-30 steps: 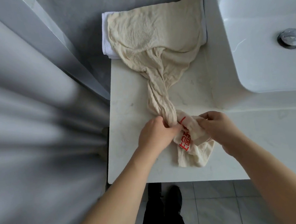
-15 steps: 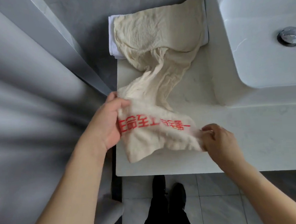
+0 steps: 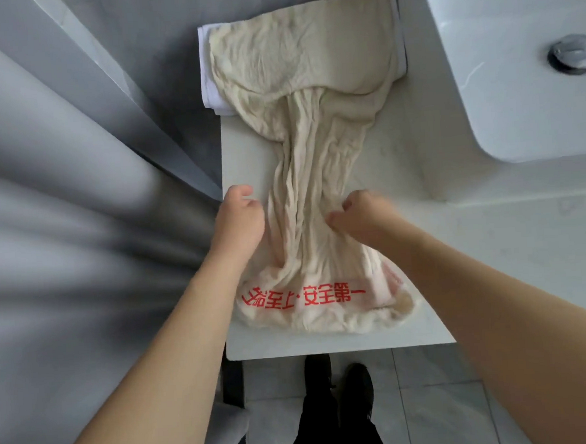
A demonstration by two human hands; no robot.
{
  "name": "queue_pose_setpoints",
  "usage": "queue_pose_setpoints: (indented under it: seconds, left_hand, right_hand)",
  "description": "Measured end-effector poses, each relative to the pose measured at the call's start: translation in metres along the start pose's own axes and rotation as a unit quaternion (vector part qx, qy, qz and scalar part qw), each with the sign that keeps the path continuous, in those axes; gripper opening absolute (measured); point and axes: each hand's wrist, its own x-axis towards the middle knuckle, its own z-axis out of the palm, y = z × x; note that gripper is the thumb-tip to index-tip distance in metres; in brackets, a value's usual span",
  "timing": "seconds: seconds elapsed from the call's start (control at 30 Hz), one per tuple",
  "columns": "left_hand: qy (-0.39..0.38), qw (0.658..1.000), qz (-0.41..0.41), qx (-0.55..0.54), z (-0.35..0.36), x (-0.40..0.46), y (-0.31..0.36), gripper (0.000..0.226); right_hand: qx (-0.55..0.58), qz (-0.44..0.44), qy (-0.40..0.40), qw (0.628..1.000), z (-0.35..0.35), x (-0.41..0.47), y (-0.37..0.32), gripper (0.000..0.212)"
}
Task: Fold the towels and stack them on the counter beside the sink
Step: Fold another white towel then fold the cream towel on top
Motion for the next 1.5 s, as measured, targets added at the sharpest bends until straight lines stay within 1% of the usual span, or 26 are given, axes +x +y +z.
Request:
queue_pose_setpoints:
  seconds: [0.07, 0.13, 0.2, 0.27, 0.3, 0.4, 0.47, 0.53, 0.6, 0.67, 0.7, 0.73, 0.77, 0.8, 0.87, 0.93, 1.0, 1.07, 1.13, 1.2, 1.23, 1.27, 1.3, 1.33, 1.4, 1.5]
  left_hand:
    - [-0.012, 0.997, -0.054, -0.060, 0.011, 0.025, 0.009, 0.013]
    - [-0.039, 0.993, -0.072, -0.081, 0.019, 0.034, 0.025, 0.013]
    - [-0.064, 0.991, -0.064, -0.102, 0.024, 0.033, 0.036, 0.014]
    - [-0.064, 0.990, -0.062, -0.111, 0.027, 0.033, 0.037, 0.009]
    - [-0.058, 0.991, -0.059, -0.104, 0.028, 0.034, 0.034, 0.011]
    - [-0.078, 0.995, -0.034, -0.052, 0.034, 0.032, 0.029, 0.017]
    - [-0.077, 0.997, -0.013, -0.025, 0.038, 0.026, 0.032, 0.022]
    - [-0.029, 0.999, 0.012, -0.028, 0.037, 0.020, 0.034, 0.020]
    - [0.039, 0.990, -0.002, -0.133, 0.029, 0.014, 0.034, 0.016]
    - [0.130, 0.959, -0.037, -0.250, 0.014, 0.016, 0.026, 0.008]
    - [0.165, 0.948, -0.053, -0.269, 0.006, 0.017, 0.020, 0.006]
    - [0.179, 0.948, -0.068, -0.254, 0.000, 0.021, 0.011, 0.010]
    - [0.174, 0.958, -0.083, -0.211, -0.005, 0.023, 0.004, 0.016]
    - [0.153, 0.974, -0.092, -0.141, -0.007, 0.025, -0.003, 0.024]
    - [0.084, 0.993, -0.084, 0.012, -0.006, 0.026, -0.009, 0.044]
    - [0.071, 0.990, -0.050, 0.108, -0.004, 0.028, -0.002, 0.055]
    - [0.088, 0.989, -0.017, 0.120, -0.002, 0.045, 0.013, 0.057]
    - [0.075, 0.993, -0.021, 0.084, -0.003, 0.070, 0.034, 0.059]
    - [0.076, 0.995, -0.044, 0.042, -0.004, 0.101, 0.043, 0.061]
    - [0.087, 0.995, -0.047, 0.010, 0.002, 0.132, 0.043, 0.058]
    - [0.089, 0.995, -0.046, -0.005, 0.002, 0.133, 0.049, 0.053]
    - [0.094, 0.994, -0.042, -0.039, 0.003, 0.132, 0.057, 0.043]
    - [0.097, 0.992, -0.042, -0.075, 0.003, 0.134, 0.062, 0.030]
    - [0.109, 0.988, -0.039, -0.106, 0.004, 0.139, 0.064, 0.021]
    - [0.131, 0.979, -0.034, -0.151, 0.004, 0.149, 0.067, 0.023]
    - [0.104, 0.970, -0.063, -0.211, 0.005, 0.163, 0.069, 0.038]
  right_hand:
    - [0.055, 0.006, -0.004, 0.998, -0.001, 0.006, -0.006, 0.028]
    - [0.216, 0.010, -0.010, 0.976, -0.005, 0.007, -0.003, 0.018]
    - [0.384, 0.023, -0.011, 0.923, -0.009, 0.002, 0.004, 0.019]
    - [0.487, 0.042, 0.000, 0.872, -0.014, -0.005, 0.011, 0.023]
    - [0.529, 0.066, -0.008, 0.846, -0.017, -0.008, 0.014, 0.022]
    - [0.625, 0.181, -0.093, 0.753, -0.026, -0.012, 0.025, 0.028]
    - [0.643, 0.222, -0.118, 0.724, -0.031, -0.012, 0.031, 0.033]
    - [0.625, 0.230, -0.123, 0.735, -0.035, -0.012, 0.034, 0.031]
    - [0.578, 0.235, -0.111, 0.774, -0.037, -0.008, 0.040, 0.022]
    - [0.471, 0.229, -0.016, 0.851, -0.039, -0.003, 0.050, 0.015]
    - [0.376, 0.210, 0.054, 0.901, -0.040, -0.003, 0.055, 0.017]
    - [0.262, 0.186, 0.115, 0.940, -0.039, -0.005, 0.060, 0.021]
    - [0.145, 0.160, 0.135, 0.967, -0.038, -0.007, 0.061, 0.023]
    - [0.051, 0.137, 0.111, 0.983, -0.038, -0.008, 0.058, 0.022]
    - [-0.095, 0.098, 0.015, 0.991, -0.039, -0.005, 0.044, 0.026]
    - [-0.160, 0.069, 0.002, 0.985, -0.045, 0.013, 0.025, 0.036]
    - [-0.150, 0.038, 0.040, 0.987, -0.060, 0.038, 0.000, 0.031]
    - [-0.098, 0.043, 0.065, 0.992, -0.074, 0.065, -0.017, 0.031]
    - [-0.121, 0.055, 0.041, 0.990, -0.077, 0.091, -0.027, 0.032]
    - [-0.135, 0.048, 0.049, 0.988, -0.077, 0.118, -0.021, 0.025]
    - [-0.066, 0.057, 0.075, 0.993, -0.078, 0.130, -0.019, 0.020]
    - [0.043, 0.055, 0.107, 0.992, -0.080, 0.138, -0.020, 0.014]
    - [0.156, 0.060, 0.130, 0.977, -0.083, 0.137, -0.022, 0.008]
    - [0.230, 0.061, 0.159, 0.958, -0.082, 0.134, -0.024, 0.008]
    - [0.379, 0.071, 0.191, 0.903, -0.081, 0.136, -0.022, 0.016]
    - [0.452, 0.072, 0.218, 0.862, -0.083, 0.138, -0.024, 0.010]
